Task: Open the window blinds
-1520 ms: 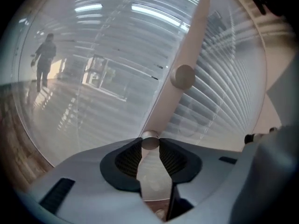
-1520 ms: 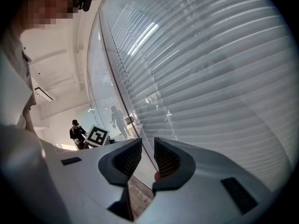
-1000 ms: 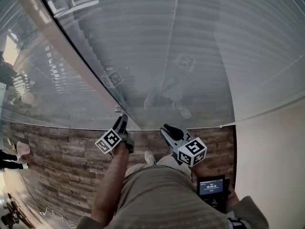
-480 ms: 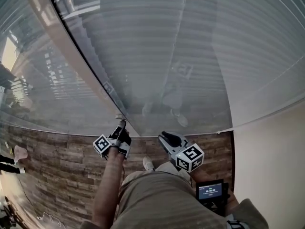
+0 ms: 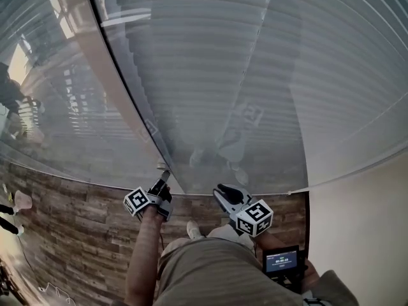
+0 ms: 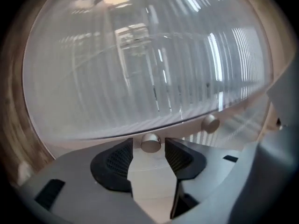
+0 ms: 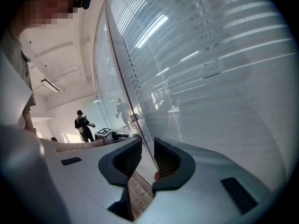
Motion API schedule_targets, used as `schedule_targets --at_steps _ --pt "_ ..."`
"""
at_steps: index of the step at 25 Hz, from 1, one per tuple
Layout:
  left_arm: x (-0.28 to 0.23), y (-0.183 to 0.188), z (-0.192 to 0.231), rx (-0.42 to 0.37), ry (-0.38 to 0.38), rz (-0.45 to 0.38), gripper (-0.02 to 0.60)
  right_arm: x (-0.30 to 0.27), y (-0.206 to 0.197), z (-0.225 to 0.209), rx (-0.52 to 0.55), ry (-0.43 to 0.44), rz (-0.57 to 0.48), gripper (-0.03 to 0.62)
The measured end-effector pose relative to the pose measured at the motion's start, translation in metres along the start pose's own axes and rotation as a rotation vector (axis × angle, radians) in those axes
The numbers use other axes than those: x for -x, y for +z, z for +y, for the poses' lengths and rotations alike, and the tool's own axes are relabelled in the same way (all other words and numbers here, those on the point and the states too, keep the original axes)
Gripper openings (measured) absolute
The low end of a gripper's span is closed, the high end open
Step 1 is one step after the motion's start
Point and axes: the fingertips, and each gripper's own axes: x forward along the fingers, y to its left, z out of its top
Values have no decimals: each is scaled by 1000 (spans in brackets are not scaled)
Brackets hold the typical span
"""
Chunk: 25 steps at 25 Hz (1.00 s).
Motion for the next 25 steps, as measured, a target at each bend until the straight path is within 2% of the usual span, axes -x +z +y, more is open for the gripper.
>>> schedule_targets --at_steps 2,4,6,7,9,12,14,16,19,23,25 --pt "2 -1 2 -324 148 48 227 1 0 -5 -4 -3 4 89" --pt "3 2 0 -670 300 84 227 0 1 -9 -9 -6 9 89" --pt "0 5 -5 -965 412 101 227 -1 0 -13 -14 -9 16 89" --pt "-2 6 -8 -1069 448 103 227 -2 -2 -14 -16 -11 19 89" --pt "-2 6 -9 -1186 491 105 224 -4 -4 -12 -20 -16 20 89" --pt "0 3 -6 -1224 517 114 184 -3 -4 -10 -24 -27 8 89" --pt "-1 -1 -9 -1216 522 102 146 2 -2 -13 -24 -40 -4 89" --pt "-2 -4 -11 -1184 515 80 139 8 1 -18 -24 -54 -15 89" --pt "-4 -9 -13 -1072 477 64 137 16 4 -26 -29 -66 -27 89" --pt "-11 -7 -13 -868 401 68 137 16 8 -33 -32 -70 -33 89" --pt "-11 -3 -14 -821 376 78 135 11 12 -30 -33 -70 -33 89"
